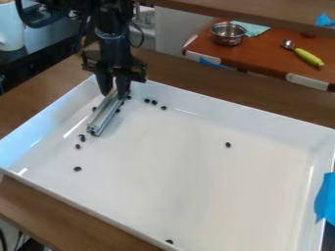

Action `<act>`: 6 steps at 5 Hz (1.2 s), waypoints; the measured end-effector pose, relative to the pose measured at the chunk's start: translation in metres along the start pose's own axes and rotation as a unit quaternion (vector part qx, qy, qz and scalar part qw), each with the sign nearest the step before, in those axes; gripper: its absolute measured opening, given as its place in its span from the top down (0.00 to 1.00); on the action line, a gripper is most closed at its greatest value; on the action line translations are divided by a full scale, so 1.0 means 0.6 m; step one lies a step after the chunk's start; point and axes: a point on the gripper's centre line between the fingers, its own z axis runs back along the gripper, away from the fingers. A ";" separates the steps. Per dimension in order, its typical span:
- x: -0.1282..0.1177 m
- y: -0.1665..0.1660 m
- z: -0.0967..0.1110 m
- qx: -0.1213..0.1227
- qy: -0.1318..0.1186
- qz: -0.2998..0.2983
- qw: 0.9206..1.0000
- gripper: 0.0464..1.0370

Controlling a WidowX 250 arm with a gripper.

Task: Sweep into pile

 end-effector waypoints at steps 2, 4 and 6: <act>-0.010 -0.093 0.087 -0.099 0.012 0.034 0.994 0.72; -0.032 -0.245 0.099 -0.152 0.039 0.005 0.988 0.72; -0.097 -0.391 0.071 -0.148 0.052 -0.041 0.987 0.72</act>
